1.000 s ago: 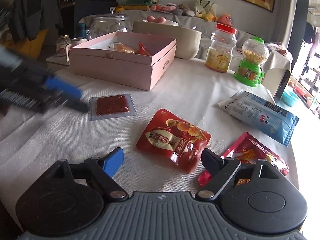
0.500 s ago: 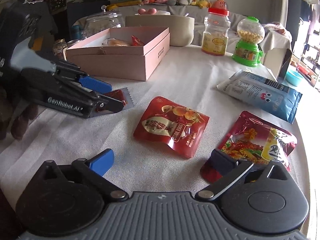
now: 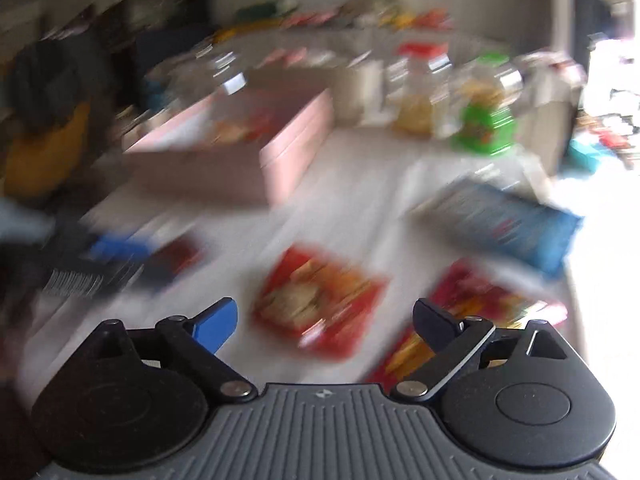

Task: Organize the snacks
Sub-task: 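Grasp the red egg snack bag with the right tool while the left tool holds the brown packet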

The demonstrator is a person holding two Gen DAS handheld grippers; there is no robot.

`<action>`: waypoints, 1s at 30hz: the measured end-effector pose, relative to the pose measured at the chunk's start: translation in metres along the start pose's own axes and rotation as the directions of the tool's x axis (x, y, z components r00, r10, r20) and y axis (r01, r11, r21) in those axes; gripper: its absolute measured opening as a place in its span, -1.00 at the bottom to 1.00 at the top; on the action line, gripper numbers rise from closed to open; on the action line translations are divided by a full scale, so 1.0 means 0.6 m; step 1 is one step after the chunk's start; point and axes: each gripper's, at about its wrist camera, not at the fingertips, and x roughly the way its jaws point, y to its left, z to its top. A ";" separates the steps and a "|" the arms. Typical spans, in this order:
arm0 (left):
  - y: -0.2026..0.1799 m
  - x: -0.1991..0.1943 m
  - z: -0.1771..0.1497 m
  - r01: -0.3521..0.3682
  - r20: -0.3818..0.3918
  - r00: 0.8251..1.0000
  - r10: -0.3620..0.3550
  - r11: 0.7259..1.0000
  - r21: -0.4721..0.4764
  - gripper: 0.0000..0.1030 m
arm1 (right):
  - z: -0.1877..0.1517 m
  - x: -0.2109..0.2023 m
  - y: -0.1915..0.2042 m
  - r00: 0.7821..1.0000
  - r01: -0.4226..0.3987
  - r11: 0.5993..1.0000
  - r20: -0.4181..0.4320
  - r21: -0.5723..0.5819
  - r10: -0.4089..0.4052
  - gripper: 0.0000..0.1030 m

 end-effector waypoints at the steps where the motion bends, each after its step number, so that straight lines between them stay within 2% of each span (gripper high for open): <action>1: -0.002 0.001 0.002 -0.005 -0.003 1.000 0.005 1.000 0.004 -0.14 | 0.007 0.000 -0.008 0.997 0.072 0.997 0.026 0.015 -0.072 0.67; 3: -0.002 0.003 0.003 -0.004 -0.007 1.000 0.004 1.000 0.007 -0.14 | 0.021 0.012 -0.024 0.979 0.201 0.979 0.034 0.025 -0.201 0.28; 5: 0.001 0.003 0.003 0.002 -0.006 1.000 -0.002 1.000 0.001 -0.14 | 0.029 0.034 -0.045 0.963 0.271 0.962 0.001 0.028 -0.271 0.03; 7: 0.001 0.002 0.001 0.004 -0.003 1.000 -0.004 1.000 -0.006 -0.14 | 0.031 0.055 -0.063 0.954 0.296 0.955 -0.055 0.038 -0.293 0.01; 9: 0.001 0.002 0.000 0.003 0.001 1.000 -0.003 1.000 -0.006 -0.14 | 0.022 0.064 -0.066 0.957 0.278 0.960 -0.099 0.031 -0.274 0.00; 12: 0.000 0.002 -0.001 0.002 0.003 1.000 -0.002 1.000 -0.002 -0.14 | -0.004 0.047 -0.031 0.973 0.213 0.976 -0.085 -0.040 -0.216 0.02; 15: 0.000 0.001 -0.002 0.001 0.006 1.000 -0.001 1.000 -0.001 -0.14 | -0.018 0.012 0.000 0.997 0.024 0.998 -0.078 -0.060 -0.029 0.02; 17: -0.001 0.001 -0.004 0.001 0.011 1.000 -0.001 1.000 0.002 -0.14 | -0.023 -0.009 0.015 0.995 -0.076 0.994 -0.068 -0.073 0.071 0.04; 18: 0.000 0.000 -0.005 0.002 0.014 1.000 -0.002 1.000 0.002 -0.14 | -0.025 -0.018 0.024 0.995 -0.093 0.991 -0.049 -0.100 0.088 0.15; 20: 0.000 0.000 -0.007 0.004 0.019 1.000 -0.004 1.000 0.001 -0.14 | -0.023 -0.028 0.040 0.997 -0.077 0.982 0.001 -0.171 0.078 0.30; 24: 0.000 -0.002 -0.009 0.004 0.025 1.000 -0.004 1.000 0.002 -0.14 | 0.004 -0.006 0.026 0.999 0.023 0.985 0.045 -0.172 -0.016 0.27; 25: -0.001 -0.002 -0.009 0.003 0.026 1.000 -0.003 1.000 0.001 -0.14 | 0.015 0.010 0.013 0.998 0.057 0.987 0.044 -0.150 -0.051 0.22; 27: 0.000 -0.003 -0.009 0.003 0.024 1.000 -0.003 1.000 0.001 -0.14 | 0.040 0.048 -0.023 0.996 0.092 0.992 0.008 -0.088 -0.092 -0.17; 30: 0.004 -0.003 -0.008 0.013 0.021 1.000 -0.013 1.000 -0.005 -0.14 | 0.059 0.092 -0.065 0.995 0.076 0.997 -0.061 -0.016 -0.077 -0.24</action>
